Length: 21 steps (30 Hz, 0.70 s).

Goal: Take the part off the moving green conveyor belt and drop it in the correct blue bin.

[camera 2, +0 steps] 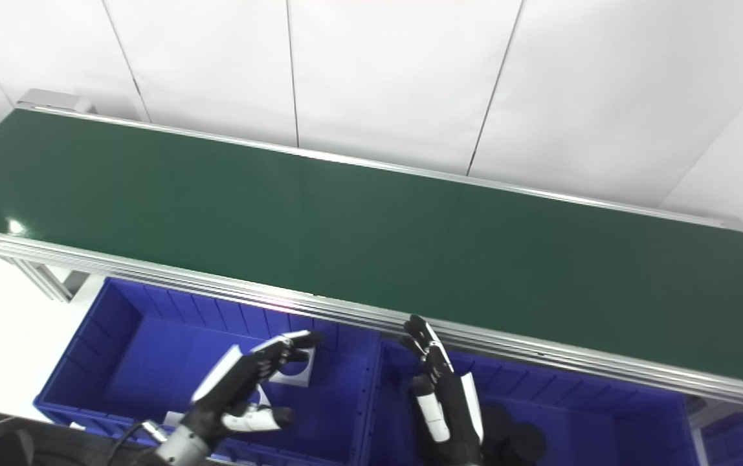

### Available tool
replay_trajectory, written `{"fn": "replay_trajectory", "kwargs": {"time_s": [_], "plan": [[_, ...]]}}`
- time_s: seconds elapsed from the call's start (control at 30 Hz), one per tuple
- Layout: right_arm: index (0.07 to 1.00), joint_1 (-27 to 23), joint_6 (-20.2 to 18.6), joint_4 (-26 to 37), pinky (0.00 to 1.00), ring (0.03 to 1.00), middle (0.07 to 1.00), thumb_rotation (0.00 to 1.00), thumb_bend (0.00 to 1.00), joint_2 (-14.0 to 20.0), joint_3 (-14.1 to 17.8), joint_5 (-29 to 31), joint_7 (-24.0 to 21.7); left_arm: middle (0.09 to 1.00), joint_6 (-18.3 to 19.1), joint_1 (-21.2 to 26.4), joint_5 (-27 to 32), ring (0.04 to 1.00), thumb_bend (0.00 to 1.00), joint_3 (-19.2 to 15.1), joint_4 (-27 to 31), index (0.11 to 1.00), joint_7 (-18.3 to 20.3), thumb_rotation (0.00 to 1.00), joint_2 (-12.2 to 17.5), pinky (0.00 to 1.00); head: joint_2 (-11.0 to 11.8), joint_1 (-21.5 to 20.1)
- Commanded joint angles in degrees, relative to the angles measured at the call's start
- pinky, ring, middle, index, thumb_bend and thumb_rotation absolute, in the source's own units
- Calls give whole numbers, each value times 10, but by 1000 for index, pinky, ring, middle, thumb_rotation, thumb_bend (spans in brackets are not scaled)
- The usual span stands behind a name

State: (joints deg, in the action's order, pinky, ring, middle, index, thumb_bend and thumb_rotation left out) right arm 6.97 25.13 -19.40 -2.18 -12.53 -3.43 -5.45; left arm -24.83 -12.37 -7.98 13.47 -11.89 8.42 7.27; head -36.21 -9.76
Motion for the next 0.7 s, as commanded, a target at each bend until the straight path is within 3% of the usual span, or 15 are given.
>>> {"fn": "replay_trajectory", "kwargs": {"time_s": [0.0, 0.23, 0.37, 0.57, 0.67], "plan": [[916, -9, 18, -1, 967, 881, 911, 935, 808, -9, -9, 3, 13, 939, -21, 18, 1, 932, 908, 14, -7, 855, -34, 676, 11, 889, 8, -20], [911, -17, 18, -19, 907, 863, 919, 937, 780, -1, -44, -9, 62, 995, -21, 35, -16, 993, 882, 71, -26, 928, -99, 745, 34, 962, 17, -31], [909, -19, 18, -24, 915, 863, 916, 948, 779, 8, -56, -8, 78, 1000, -21, 37, -13, 1000, 877, 93, -22, 952, -112, 747, 38, 987, 26, -28], [917, -19, 18, -31, 926, 868, 919, 967, 784, 22, -59, 2, 79, 1000, -21, 52, 2, 1000, 886, 111, -33, 944, -113, 738, 15, 981, 42, 18], [932, -18, 18, -31, 942, 883, 926, 979, 791, 30, -53, 9, 71, 1000, -21, 62, -3, 1000, 908, 120, -46, 933, -120, 763, 3, 965, 43, 61]]}}
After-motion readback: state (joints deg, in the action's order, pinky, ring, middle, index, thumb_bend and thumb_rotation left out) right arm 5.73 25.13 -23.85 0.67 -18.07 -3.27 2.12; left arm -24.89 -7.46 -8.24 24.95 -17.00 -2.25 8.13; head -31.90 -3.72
